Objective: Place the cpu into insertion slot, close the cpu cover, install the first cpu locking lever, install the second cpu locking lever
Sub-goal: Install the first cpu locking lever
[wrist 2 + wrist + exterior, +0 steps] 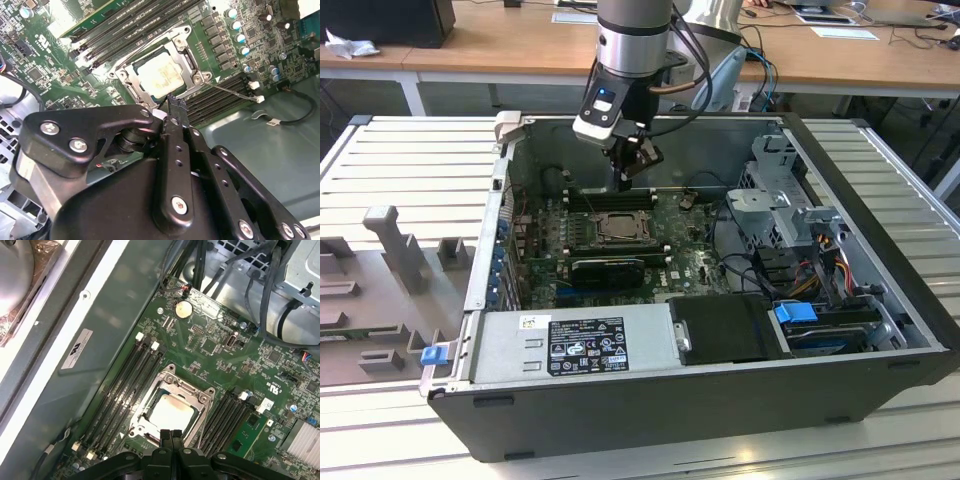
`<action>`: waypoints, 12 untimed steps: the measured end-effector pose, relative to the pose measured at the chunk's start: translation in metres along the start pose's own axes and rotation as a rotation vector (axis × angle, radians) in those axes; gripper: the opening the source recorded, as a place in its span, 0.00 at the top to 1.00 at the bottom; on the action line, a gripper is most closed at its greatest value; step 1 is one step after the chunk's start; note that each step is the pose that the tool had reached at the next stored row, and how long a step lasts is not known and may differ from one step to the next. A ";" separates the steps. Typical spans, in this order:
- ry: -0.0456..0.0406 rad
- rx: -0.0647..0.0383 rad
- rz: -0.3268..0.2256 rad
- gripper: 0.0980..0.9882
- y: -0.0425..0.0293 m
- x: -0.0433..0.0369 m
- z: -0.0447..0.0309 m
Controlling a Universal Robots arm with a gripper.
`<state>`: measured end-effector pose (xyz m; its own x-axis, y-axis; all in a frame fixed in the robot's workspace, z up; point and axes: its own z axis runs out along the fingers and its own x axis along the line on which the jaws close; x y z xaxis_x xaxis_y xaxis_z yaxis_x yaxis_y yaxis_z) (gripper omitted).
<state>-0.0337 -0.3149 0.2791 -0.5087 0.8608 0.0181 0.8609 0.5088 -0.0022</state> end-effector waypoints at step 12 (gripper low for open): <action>-0.0001 0.000 -0.030 0.99 0.0000 0.0000 0.0000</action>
<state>-0.0338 -0.3149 0.2791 -0.5341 0.8453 0.0181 0.8454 0.5342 -0.0021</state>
